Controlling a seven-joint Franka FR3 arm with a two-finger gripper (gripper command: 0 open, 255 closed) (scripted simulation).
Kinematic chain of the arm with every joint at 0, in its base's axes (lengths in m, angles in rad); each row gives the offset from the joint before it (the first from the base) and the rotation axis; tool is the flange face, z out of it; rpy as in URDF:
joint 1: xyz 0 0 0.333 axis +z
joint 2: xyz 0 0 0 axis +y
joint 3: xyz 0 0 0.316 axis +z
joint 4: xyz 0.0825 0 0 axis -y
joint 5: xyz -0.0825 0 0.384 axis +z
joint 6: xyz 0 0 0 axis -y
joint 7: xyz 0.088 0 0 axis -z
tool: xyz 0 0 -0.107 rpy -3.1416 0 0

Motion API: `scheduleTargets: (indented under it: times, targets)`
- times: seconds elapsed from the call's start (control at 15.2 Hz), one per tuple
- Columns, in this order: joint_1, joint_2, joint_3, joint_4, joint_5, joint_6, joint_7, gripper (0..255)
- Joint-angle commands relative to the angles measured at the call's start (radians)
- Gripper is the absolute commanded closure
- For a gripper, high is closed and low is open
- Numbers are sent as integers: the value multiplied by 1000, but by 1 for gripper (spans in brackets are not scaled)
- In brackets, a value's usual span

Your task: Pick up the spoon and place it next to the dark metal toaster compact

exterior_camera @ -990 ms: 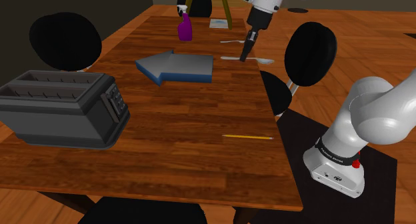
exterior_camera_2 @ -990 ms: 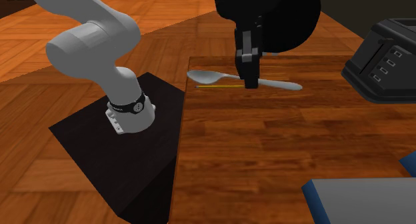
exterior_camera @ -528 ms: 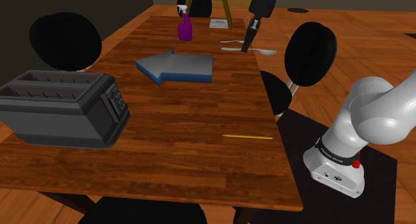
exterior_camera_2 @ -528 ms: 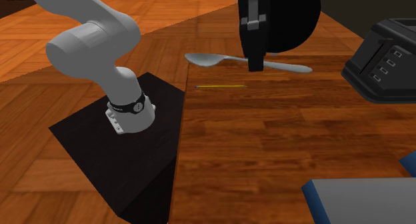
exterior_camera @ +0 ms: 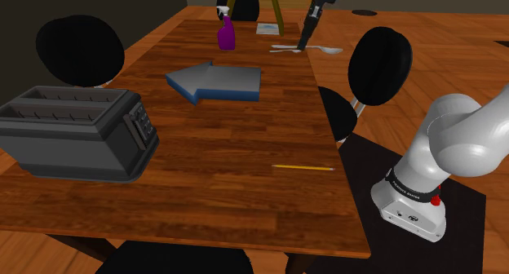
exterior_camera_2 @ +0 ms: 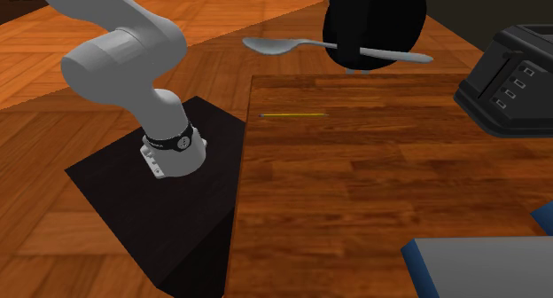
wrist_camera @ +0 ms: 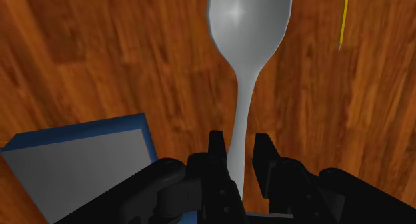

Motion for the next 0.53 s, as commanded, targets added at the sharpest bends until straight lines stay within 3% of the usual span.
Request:
scheduleTargets:
  times: [0.0,0.46]
  targets:
    - [8,8,19,12,6,-1,24,255]
    - [62,67,150,48,44,47,186,255]
